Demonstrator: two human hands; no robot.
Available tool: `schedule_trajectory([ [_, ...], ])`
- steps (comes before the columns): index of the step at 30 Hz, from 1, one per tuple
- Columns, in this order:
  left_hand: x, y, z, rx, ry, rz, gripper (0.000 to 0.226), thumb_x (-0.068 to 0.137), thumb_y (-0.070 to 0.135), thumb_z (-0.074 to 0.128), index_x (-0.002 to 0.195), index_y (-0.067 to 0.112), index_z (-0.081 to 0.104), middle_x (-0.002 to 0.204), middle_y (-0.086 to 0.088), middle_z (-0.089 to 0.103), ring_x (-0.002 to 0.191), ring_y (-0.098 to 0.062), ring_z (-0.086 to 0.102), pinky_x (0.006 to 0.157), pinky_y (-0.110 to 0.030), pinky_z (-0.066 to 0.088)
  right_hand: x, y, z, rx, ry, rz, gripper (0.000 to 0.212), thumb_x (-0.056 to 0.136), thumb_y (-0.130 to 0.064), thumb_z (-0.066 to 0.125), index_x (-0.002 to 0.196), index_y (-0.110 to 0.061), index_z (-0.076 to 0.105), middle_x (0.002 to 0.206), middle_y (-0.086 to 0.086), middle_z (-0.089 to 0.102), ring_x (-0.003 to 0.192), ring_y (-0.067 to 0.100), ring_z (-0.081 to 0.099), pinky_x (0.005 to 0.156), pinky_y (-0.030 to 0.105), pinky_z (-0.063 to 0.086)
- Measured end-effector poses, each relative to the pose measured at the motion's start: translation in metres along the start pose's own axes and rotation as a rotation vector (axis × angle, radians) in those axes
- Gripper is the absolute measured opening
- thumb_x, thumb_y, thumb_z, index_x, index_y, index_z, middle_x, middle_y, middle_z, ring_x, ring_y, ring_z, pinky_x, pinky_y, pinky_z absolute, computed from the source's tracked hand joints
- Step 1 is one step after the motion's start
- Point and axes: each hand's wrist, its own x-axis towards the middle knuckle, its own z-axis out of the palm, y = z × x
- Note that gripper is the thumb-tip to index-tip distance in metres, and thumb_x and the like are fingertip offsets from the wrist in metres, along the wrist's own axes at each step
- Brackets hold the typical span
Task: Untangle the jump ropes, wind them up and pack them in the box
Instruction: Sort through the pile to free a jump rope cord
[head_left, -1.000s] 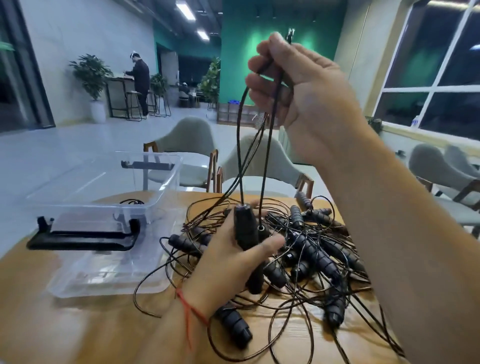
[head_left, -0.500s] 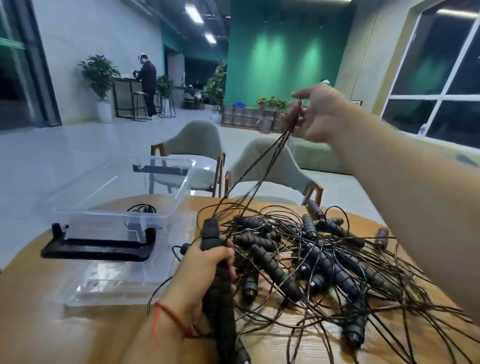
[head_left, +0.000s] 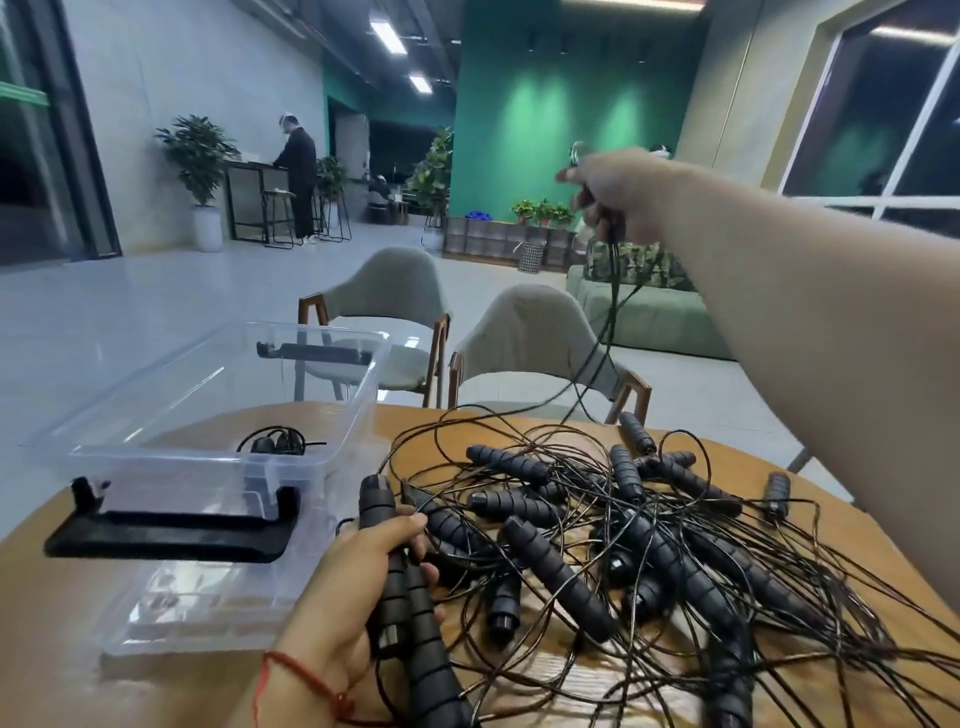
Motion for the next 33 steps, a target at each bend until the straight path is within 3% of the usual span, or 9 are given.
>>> schedule_trajectory([
  [2,-0.003,-0.001,0.004,-0.003,-0.016,0.006,0.021,0.096,0.013,0.07,0.115,0.014,0.063,0.077,-0.008,0.061,0.062,-0.025,0.062,0.063,-0.048,0.058,0.007,0.022,0.009,-0.058,-0.054,0.064,0.015,0.11,-0.021,0.052,0.111,-0.013,0.065,0.078,-0.002,0.054,0.053,0.007,0.041,0.048,0.022,0.037],
  [5,-0.006,-0.001,0.008,-0.008,-0.039,0.007,0.015,0.095,0.013,0.071,0.107,0.016,0.063,0.077,-0.008,0.061,0.061,-0.025,0.062,0.063,-0.048,0.057,0.0,0.057,0.018,-0.16,-0.128,0.121,0.016,0.107,-0.011,0.052,0.093,-0.015,0.06,0.073,0.001,0.053,0.05,0.01,0.04,0.046,0.021,0.04],
  [11,-0.008,-0.001,0.013,-0.001,-0.069,0.025,0.018,0.094,0.018,0.073,0.105,0.014,0.061,0.081,-0.008,0.063,0.064,-0.024,0.063,0.065,-0.047,0.058,-0.002,0.084,0.027,0.011,-0.154,0.07,0.015,0.11,-0.011,0.049,0.11,-0.018,0.061,0.072,0.0,0.05,0.053,0.012,0.035,0.051,0.024,0.044],
  [14,-0.009,-0.002,0.016,0.014,-0.093,0.051,0.02,0.093,0.019,0.074,0.107,0.011,0.063,0.085,-0.01,0.064,0.066,-0.025,0.065,0.065,-0.047,0.058,-0.002,0.093,0.029,-0.125,-0.216,0.073,0.016,0.105,-0.004,0.051,0.113,-0.013,0.063,0.078,0.003,0.055,0.056,0.014,0.044,0.056,0.027,0.051],
  [18,-0.013,-0.001,0.022,-0.014,-0.149,0.046,0.019,0.094,0.018,0.073,0.108,0.013,0.061,0.086,-0.01,0.063,0.068,-0.025,0.065,0.064,-0.046,0.058,-0.009,0.119,0.032,-0.402,-0.284,0.09,0.031,0.106,-0.018,0.059,0.136,-0.013,0.058,0.117,0.007,0.062,0.097,0.022,0.063,0.075,0.037,0.053],
  [20,-0.014,-0.002,0.025,-0.026,-0.164,0.048,0.017,0.094,0.017,0.072,0.106,0.014,0.06,0.084,-0.009,0.063,0.069,-0.025,0.064,0.065,-0.045,0.058,-0.015,0.133,0.032,-0.486,-0.321,0.054,0.045,0.106,-0.023,0.06,0.15,-0.023,0.052,0.135,0.001,0.056,0.122,0.027,0.058,0.091,0.046,0.055],
  [22,-0.014,-0.003,0.026,-0.021,-0.158,0.063,0.016,0.094,0.017,0.072,0.104,0.014,0.061,0.084,-0.009,0.063,0.069,-0.025,0.064,0.066,-0.044,0.058,-0.023,0.147,0.032,-0.523,-0.395,0.042,0.043,0.106,-0.024,0.06,0.15,-0.025,0.055,0.138,-0.005,0.057,0.127,0.026,0.057,0.1,0.051,0.054],
  [29,-0.013,-0.003,0.03,-0.033,-0.154,0.077,0.02,0.095,0.018,0.071,0.109,0.011,0.06,0.085,-0.009,0.062,0.067,-0.024,0.065,0.063,-0.043,0.059,-0.055,0.183,0.037,-0.298,-0.419,0.085,0.024,0.101,-0.023,0.067,0.125,-0.024,0.07,0.122,0.004,0.075,0.104,0.019,0.073,0.067,0.031,0.052],
  [33,-0.012,-0.003,0.035,-0.067,-0.13,0.096,0.018,0.095,0.02,0.072,0.107,0.012,0.06,0.086,-0.011,0.061,0.069,-0.024,0.065,0.066,-0.044,0.06,-0.114,0.196,0.049,-0.036,-0.504,0.078,0.015,0.104,-0.022,0.068,0.112,-0.012,0.076,0.113,0.017,0.077,0.085,0.02,0.072,0.066,0.026,0.056],
])
